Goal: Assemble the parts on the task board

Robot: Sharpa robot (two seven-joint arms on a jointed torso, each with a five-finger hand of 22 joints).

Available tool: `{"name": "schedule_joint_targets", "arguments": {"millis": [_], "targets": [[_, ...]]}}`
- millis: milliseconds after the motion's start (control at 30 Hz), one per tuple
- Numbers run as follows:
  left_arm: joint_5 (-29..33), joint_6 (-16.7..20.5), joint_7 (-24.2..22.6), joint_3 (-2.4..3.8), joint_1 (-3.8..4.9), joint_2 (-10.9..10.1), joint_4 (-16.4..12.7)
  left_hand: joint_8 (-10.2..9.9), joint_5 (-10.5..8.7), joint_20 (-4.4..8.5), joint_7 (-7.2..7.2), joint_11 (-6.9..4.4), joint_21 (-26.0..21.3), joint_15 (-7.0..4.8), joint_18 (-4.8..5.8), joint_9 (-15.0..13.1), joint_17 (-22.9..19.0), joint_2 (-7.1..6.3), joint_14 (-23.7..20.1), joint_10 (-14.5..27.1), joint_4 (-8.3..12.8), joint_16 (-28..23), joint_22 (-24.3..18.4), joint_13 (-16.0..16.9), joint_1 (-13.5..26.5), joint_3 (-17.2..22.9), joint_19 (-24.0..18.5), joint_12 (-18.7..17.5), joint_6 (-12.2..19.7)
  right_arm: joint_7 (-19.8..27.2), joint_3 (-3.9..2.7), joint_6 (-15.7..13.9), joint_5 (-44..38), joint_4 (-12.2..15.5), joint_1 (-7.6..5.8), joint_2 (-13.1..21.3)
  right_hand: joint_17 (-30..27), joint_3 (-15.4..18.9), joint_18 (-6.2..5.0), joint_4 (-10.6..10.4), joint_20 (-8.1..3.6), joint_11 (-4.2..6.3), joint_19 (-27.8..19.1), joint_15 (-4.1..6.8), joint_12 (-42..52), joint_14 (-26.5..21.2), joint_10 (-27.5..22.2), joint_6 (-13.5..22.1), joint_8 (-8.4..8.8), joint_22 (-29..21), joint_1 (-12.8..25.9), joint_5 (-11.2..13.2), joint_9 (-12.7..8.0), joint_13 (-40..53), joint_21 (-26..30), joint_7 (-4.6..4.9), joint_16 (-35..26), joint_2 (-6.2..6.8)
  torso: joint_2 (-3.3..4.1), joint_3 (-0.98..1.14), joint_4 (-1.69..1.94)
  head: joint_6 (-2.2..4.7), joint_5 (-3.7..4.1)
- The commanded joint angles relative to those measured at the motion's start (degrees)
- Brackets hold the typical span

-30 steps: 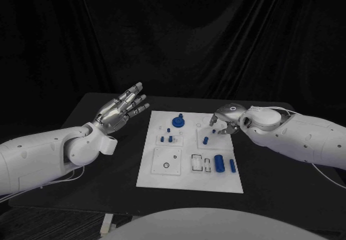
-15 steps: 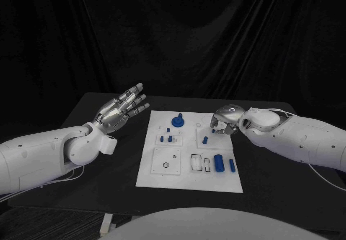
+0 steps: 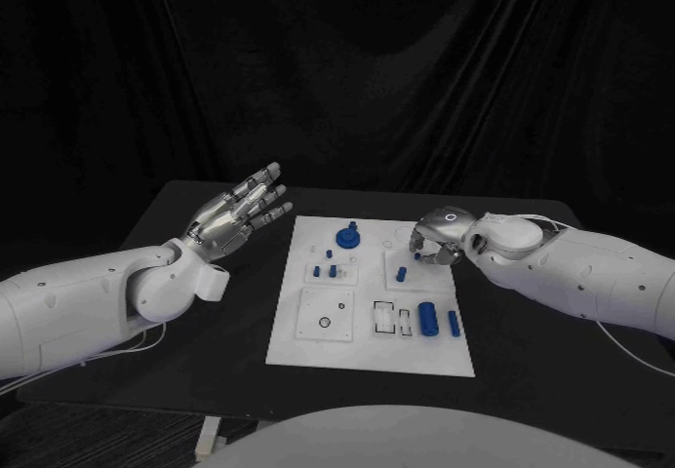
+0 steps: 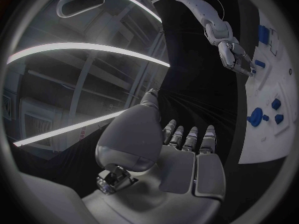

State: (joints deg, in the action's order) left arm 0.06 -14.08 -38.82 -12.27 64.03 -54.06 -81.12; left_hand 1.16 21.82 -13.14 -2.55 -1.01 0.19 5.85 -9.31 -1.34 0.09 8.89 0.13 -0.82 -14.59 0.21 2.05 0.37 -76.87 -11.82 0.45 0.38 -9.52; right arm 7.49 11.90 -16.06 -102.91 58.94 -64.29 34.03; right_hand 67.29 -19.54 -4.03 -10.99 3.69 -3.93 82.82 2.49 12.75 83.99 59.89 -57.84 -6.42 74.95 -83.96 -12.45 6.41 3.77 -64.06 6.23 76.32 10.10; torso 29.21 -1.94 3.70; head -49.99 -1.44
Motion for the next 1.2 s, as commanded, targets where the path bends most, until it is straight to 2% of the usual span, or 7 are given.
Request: {"name": "schedule_joint_targets", "arguments": {"millis": [33, 100, 433, 767, 1000, 1200], "targets": [[0.46, -1.05, -2.47, 0.06, -0.11, 0.13, 0.04, 0.33, 0.45, -0.51, 0.40, 0.51, 0.27, 0.50, -1.03, -0.11, -0.09, 0.14, -0.13, -0.17, 0.27, -0.21, 0.17, 0.07, -0.66, -0.01, 0.00, 0.31, -0.31, 0.72, -0.03, -0.31, 0.44, -0.41, 0.32, -0.25, -0.08, -0.61, -0.76, 0.01, 0.26, -0.07, 0.26, -0.42, -0.47, 1.36, 0.74, -0.11, 0.24, 8.69, 0.17, -0.69, -0.03, -0.05, -0.30, 0.51, -0.29, 0.05, 0.01, -0.01, -0.02, -0.01, -0.13], [0.46, -1.11, -2.35, 0.06, -0.13, 0.16, 0.11, 0.34, 0.58, -0.58, 0.51, 0.56, 0.29, 0.56, -1.03, -0.12, -0.09, 0.23, -0.13, -0.20, 0.34, -0.21, 0.22, 0.08, -0.75, -0.02, 0.03, 0.34, -0.36, 0.84, -0.03, -0.21, 0.71, -0.65, 0.45, -0.44, -0.12, -1.04, -0.76, 0.13, 0.30, -0.09, 0.23, -0.48, -0.71, 1.34, 1.01, -0.51, 0.10, 8.68, 0.11, -0.98, 0.03, -0.04, -0.25, 0.58, -0.31, -0.04, 0.02, -0.01, 0.00, -0.01, 0.02], [0.46, -1.48, -1.92, 0.06, -0.29, 0.28, 0.32, 0.38, 1.77, -1.12, 0.92, 0.92, 0.41, 0.87, -1.04, -0.15, 0.01, 0.76, -0.03, -0.29, 1.08, 0.00, 0.67, 0.13, -1.54, -0.01, 0.24, 0.50, -0.57, 1.10, -0.03, 0.91, 1.10, -2.04, 1.03, -1.36, -0.08, -1.94, -0.72, 0.50, 0.46, -0.10, 0.23, -0.71, -1.24, 1.31, 1.81, -1.53, -0.28, 8.72, 0.03, -1.39, 0.21, -0.02, -0.35, 0.66, -0.28, -0.11, 0.02, -0.03, -0.02, -0.01, -0.25], [0.46, -1.89, -1.44, 0.05, -0.56, 0.39, 0.59, 0.42, 3.59, -1.78, 1.21, 1.51, 0.58, 1.36, -1.05, -0.18, 0.17, 1.32, 0.19, -0.52, 2.19, 0.42, 1.17, 0.23, -2.45, 0.02, 0.57, 0.81, -0.75, 1.31, -0.03, 0.82, 1.15, -2.77, 1.68, -1.72, -0.10, -5.11, -0.69, 3.36, 1.01, 0.23, 0.07, -1.35, -2.38, 1.09, 5.80, -4.58, -1.64, 8.78, -1.89, -3.02, 1.29, -0.01, -0.46, 0.65, -0.25, -1.09, -0.04, -0.04, 0.03, -0.01, -0.48], [0.46, -1.88, -1.19, 0.05, -0.65, 0.40, 0.71, 0.44, 5.06, -1.98, 1.38, 1.73, 0.64, 1.53, -1.05, -0.20, 0.23, 1.59, 0.28, -0.62, 3.15, 0.62, 1.33, 0.27, -3.14, 0.09, 0.74, 1.00, -0.87, 1.38, -0.03, -0.19, 1.16, -2.79, 1.75, -1.56, 0.01, -5.88, -0.73, 4.82, 1.20, 0.25, -0.06, -1.51, -3.38, 1.04, 7.70, -5.53, -2.00, 8.76, -2.08, -0.54, 1.92, -0.04, -0.48, 0.79, -0.12, -1.71, -0.03, -0.03, 0.02, -0.01, -0.52], [0.46, -1.98, -0.88, 0.05, -0.69, 0.54, 0.87, 0.49, 6.20, -2.03, 2.13, 1.40, 0.66, 1.54, -1.05, -0.24, 0.26, 1.81, 0.32, -0.65, 3.94, 0.72, 1.38, 0.29, -3.56, 0.15, 0.84, 1.10, -1.13, 1.59, -0.03, -1.03, 1.95, -2.69, 1.77, -1.45, 0.10, -5.88, -0.77, 5.34, 1.28, 0.26, -0.13, -1.56, -3.99, 1.05, 8.60, -5.90, -2.09, 8.70, -1.79, 1.48, 2.24, -0.01, -0.39, 0.84, -0.03, -1.97, -0.06, -0.04, -0.01, -0.01, -0.51]]}}
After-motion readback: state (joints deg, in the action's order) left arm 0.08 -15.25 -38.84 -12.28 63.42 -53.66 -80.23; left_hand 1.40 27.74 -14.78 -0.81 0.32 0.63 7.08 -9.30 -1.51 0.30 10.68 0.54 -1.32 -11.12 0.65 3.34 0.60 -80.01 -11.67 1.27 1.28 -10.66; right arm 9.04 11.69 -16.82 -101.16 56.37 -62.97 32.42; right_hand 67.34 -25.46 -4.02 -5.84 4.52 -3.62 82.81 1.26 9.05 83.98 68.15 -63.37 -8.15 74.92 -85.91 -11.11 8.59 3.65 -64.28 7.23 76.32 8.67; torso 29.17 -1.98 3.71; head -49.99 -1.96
